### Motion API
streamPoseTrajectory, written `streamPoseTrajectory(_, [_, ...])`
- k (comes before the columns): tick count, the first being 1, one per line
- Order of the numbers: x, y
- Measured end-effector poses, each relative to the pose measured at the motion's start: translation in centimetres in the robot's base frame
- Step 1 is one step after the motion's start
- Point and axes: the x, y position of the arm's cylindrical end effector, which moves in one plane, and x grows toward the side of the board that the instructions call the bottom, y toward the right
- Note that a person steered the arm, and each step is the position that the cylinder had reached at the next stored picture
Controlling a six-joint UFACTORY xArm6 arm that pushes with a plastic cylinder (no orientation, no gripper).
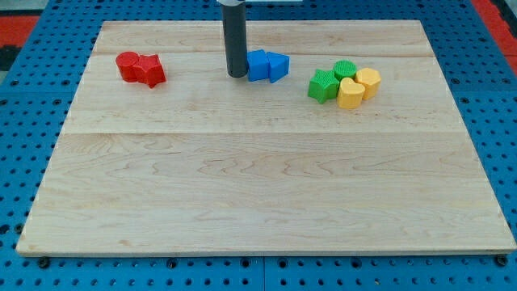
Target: Move the arm to the center right side of the board
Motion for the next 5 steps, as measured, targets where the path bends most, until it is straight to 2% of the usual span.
streamPoseTrajectory(2, [6.8,1.4])
streamPoseTrajectory(3, [9.8,6.5])
streamPoseTrajectory(5, [11.5,23.2])
